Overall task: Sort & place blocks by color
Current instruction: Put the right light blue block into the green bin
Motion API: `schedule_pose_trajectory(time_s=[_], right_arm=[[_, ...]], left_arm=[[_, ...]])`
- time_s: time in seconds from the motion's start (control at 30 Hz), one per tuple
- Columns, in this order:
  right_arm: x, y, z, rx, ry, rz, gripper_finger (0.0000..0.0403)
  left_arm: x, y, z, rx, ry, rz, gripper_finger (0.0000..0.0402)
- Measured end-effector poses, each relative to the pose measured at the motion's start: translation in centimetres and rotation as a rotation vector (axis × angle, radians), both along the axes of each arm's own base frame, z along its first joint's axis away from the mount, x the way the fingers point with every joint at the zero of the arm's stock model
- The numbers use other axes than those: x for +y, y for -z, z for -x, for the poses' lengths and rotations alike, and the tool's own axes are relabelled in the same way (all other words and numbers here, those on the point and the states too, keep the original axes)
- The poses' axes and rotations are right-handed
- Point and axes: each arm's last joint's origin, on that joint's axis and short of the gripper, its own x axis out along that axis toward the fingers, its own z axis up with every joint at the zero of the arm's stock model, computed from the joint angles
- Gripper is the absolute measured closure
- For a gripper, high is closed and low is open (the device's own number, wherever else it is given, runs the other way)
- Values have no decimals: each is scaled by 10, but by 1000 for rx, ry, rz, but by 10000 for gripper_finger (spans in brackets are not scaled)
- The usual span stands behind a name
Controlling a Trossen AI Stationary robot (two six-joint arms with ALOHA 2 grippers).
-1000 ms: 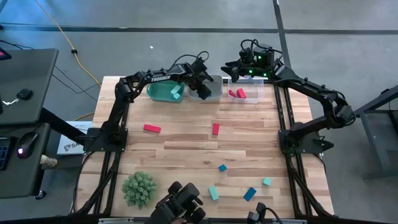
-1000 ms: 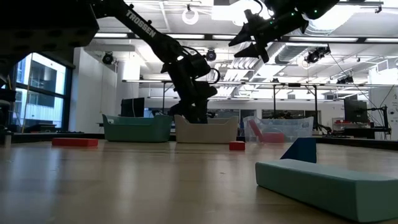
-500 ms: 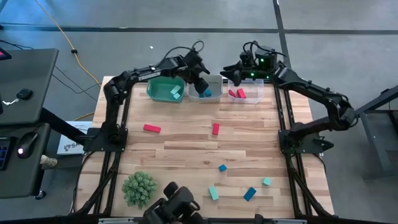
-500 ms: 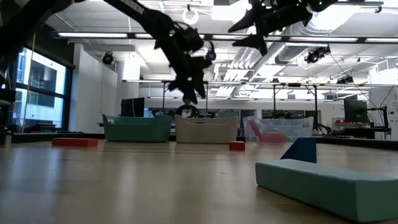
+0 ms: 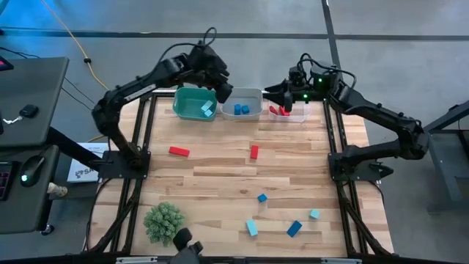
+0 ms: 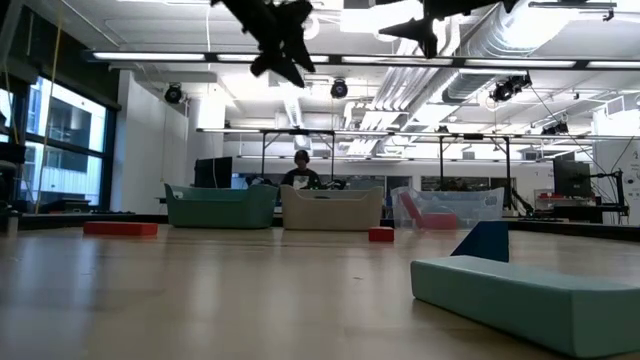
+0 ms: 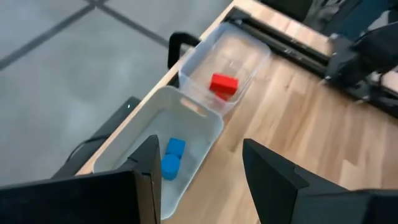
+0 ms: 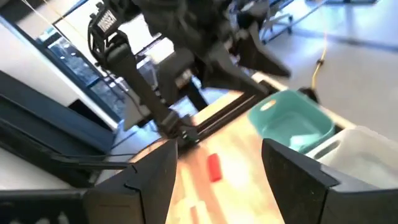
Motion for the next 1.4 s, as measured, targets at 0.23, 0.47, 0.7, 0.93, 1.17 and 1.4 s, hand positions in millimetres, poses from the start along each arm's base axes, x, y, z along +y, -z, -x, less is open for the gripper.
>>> schedule_pose_trajectory(time_s=[0.23,0.47,0.7,0.93,1.17,1.4], right_arm=[[18,9,-8,73,45,-191,178],[40,25,-12,216,179,-391,178],[73,25,-21,226,145,-443,178],[115,30,-27,286,71,-510,178],[148,42,-24,386,153,-576,178],[178,59,-27,506,176,-666,178]], left_arm=[[-27,-24,17,-2,49,-36,257],[-48,-22,25,93,94,34,257],[-63,-16,25,193,172,63,257],[-75,-15,18,200,219,63,257],[-93,-15,9,208,290,54,257],[-110,-11,7,270,367,64,257]])
